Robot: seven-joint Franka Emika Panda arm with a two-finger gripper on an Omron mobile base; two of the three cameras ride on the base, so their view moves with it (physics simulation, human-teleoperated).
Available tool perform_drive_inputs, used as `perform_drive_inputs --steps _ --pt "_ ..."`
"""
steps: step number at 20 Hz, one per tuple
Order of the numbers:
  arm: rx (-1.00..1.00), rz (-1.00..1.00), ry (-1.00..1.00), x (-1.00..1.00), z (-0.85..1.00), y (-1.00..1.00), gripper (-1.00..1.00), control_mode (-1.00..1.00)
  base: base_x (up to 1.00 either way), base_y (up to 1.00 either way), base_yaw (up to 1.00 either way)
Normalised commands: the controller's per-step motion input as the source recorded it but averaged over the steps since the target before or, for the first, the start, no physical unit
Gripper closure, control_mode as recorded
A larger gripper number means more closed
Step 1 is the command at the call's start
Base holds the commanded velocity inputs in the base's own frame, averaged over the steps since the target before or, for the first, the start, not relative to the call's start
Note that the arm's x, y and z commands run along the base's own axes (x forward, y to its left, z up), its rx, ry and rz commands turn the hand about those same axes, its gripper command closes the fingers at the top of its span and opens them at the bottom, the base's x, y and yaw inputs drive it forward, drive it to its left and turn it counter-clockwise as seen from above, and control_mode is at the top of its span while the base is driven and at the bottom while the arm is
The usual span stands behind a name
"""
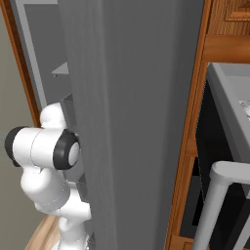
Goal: Transport the chicken drumstick from the fridge to the microwave and turn on the microwave.
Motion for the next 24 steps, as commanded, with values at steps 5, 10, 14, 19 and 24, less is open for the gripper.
perform_drive_inputs --steps 5,10,14,19,24 --pt "0.0 0.0 0.0 0.1 -0.08 -0.01 -1.0 -1.0 0.0 0.0 0.0" --pt "0.0 0.0 0.0 0.02 -0.09 -0.08 -1.0 -1.0 0.0 0.0 0.0" --pt "0.0 0.0 0.0 0.02 -0.1 -0.09 -1.0 -1.0 0.0 0.0 0.0" --pt "0.0 0.0 0.0 0.1 -0.08 -0.06 -1.0 -1.0 0.0 0.0 0.0" --pt "0.0 0.0 0.0 0.16 -0.07 0.0 -1.0 -1.0 0.0 0.0 0.0"
